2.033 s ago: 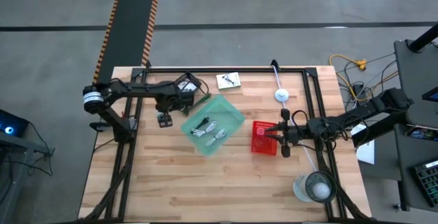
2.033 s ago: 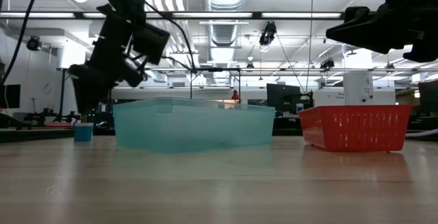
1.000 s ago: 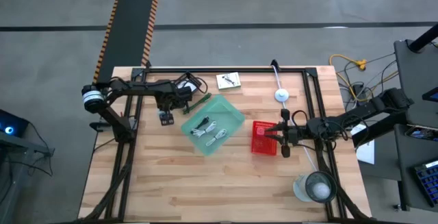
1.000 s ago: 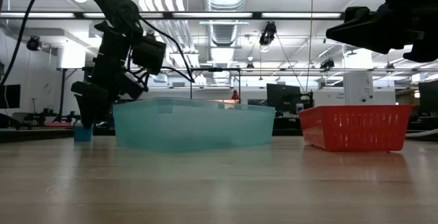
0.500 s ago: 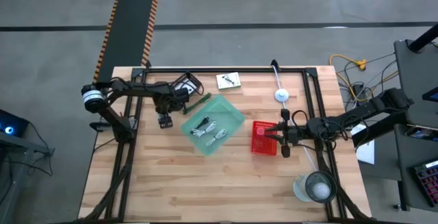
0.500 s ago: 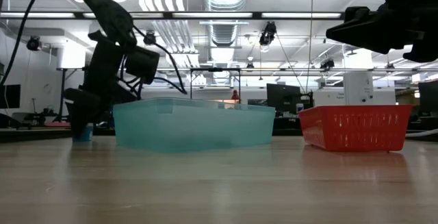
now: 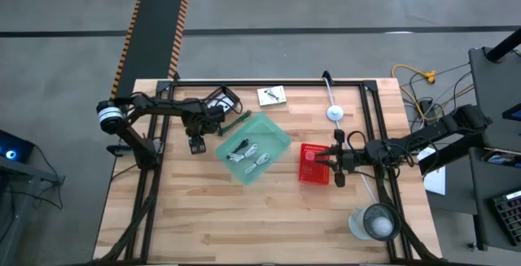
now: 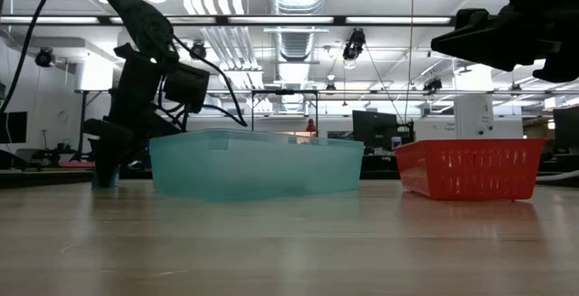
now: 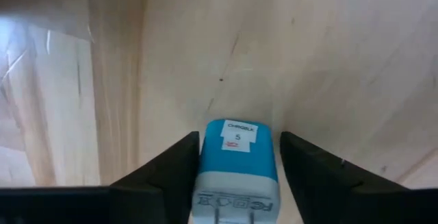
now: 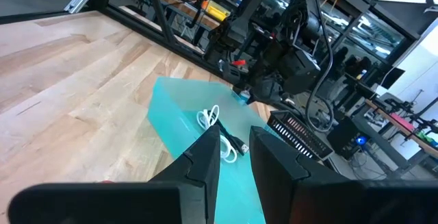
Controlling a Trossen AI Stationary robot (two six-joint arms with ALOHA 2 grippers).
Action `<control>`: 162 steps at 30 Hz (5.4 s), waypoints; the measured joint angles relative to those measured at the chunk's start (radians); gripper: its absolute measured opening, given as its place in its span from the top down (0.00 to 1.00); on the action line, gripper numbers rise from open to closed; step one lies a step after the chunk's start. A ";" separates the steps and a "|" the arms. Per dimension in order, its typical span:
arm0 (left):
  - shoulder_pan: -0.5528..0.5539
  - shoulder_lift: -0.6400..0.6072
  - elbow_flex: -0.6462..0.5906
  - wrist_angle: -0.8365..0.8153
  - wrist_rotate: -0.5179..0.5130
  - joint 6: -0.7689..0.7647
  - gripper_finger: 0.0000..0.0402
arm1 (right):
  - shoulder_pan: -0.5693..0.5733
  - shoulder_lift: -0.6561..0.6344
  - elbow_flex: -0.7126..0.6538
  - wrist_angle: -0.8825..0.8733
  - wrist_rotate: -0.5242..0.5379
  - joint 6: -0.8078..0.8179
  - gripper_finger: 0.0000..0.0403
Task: Pick and place items into bin
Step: Put the blue charger adapter into the red bin
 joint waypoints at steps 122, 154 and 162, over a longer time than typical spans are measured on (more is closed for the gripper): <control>-0.369 0.314 0.436 1.487 0.559 -0.372 0.68 | -0.006 0.330 0.186 0.201 0.157 -0.764 0.67; -0.353 0.208 0.435 1.119 0.554 -0.362 0.11 | -0.005 0.120 0.493 -0.918 0.034 0.248 0.67; -0.353 0.205 0.434 1.108 0.551 -0.341 0.11 | -0.005 0.209 0.543 -1.137 -0.048 0.546 0.65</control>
